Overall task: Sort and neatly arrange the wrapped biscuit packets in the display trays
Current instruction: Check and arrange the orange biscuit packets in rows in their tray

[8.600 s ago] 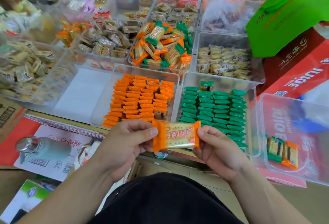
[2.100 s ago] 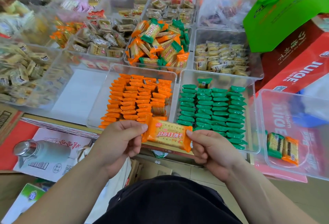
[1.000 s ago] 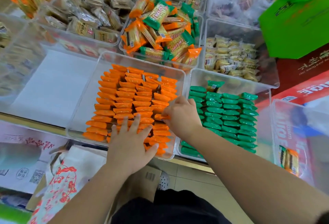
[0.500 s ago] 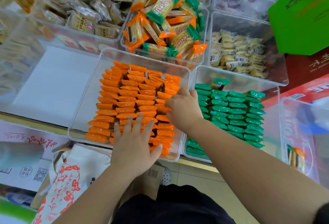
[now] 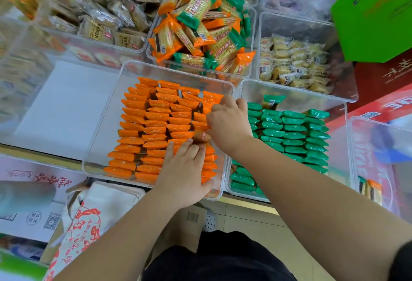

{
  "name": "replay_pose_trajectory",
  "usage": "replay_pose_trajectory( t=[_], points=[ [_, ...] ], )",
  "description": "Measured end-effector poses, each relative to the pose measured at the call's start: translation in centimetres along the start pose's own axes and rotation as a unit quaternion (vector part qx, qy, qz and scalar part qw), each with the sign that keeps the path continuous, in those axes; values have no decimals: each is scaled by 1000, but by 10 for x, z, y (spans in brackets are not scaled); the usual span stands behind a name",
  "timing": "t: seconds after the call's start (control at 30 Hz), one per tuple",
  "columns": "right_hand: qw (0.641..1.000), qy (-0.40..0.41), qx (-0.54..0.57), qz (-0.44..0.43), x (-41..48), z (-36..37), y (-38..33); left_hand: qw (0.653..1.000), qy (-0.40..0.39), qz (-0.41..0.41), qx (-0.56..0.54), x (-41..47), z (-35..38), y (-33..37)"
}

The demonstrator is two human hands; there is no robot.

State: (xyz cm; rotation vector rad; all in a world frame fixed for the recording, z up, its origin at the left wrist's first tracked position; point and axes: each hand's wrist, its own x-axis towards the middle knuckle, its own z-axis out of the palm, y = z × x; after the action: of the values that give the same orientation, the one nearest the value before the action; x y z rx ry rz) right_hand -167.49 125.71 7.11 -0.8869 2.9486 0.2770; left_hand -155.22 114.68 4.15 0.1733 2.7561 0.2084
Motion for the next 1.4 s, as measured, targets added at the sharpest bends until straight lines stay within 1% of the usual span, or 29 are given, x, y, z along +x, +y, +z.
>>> replay_pose_trajectory(
  t=[0.13,0.23,0.27,0.33,0.37,0.43,0.53,0.57,0.6,0.63,0.67,0.7,0.73,0.77,0.8,0.83,0.93,1.0,1.07,1.1,1.17,1.27,1.3,1.4],
  points=[
    [998,30,51,22,-20,-18,15,1000,4,-6,10,-3,-4,2],
    [992,81,89,40,-42,-33,29,1000,6,-13,13,-2,-9,5],
    [988,97,114,47,-50,-37,33,1000,6,-15,22,-2,-11,6],
    [975,103,189,65,-66,-46,42,999,4,-18,42,-2,-12,9],
    [962,100,241,76,-74,-50,46,999,4,-21,48,-2,-13,10],
    [927,96,347,106,-90,-57,56,998,9,-30,55,-3,-17,12],
    [872,78,457,155,-115,-60,65,998,40,-43,23,-12,-23,16],
    [841,61,510,169,-123,-60,65,997,58,-48,-11,-18,-25,17],
    [801,44,570,178,-132,-60,64,993,83,-54,-63,-26,-27,19],
    [759,30,624,183,-140,-60,62,981,114,-61,-143,-36,-32,24],
    [721,21,667,187,-148,-60,60,955,138,-79,-251,-47,-38,29],
    [690,12,698,188,-157,-61,58,909,140,-112,-375,-59,-48,37],
    [666,4,722,189,-162,-61,54,847,123,-146,-496,-69,-57,43],
    [646,-3,740,188,-167,-61,52,786,115,-175,-581,-80,-67,51],
    [628,-8,755,186,-172,-63,49,751,124,-185,-621,-89,-75,56],
    [615,-14,767,185,-177,-65,48,740,140,-185,-631,-98,-79,59],
    [589,-27,788,177,-187,-69,46,708,186,-198,-652,-116,-87,59],
    [552,-44,816,167,-192,-70,47,687,193,-204,-670,-124,-92,57],
    [511,-50,843,161,-195,-69,46,684,192,-195,-676,-131,-96,57],
    [502,-51,848,162,-198,-69,46,683,195,-193,-677,-134,-99,57],
    [500,-52,847,170,-202,-69,44,685,198,-194,-674,-140,-103,58],
    [490,-55,850,186,-208,-66,41,701,205,-184,-657,-148,-109,63],
    [479,-61,854,193,-209,-64,40,709,209,-176,-650,-150,-111,65],
    [430,-78,880,187,-213,-53,36,723,213,-159,-638,-153,-114,72]
  ],
)
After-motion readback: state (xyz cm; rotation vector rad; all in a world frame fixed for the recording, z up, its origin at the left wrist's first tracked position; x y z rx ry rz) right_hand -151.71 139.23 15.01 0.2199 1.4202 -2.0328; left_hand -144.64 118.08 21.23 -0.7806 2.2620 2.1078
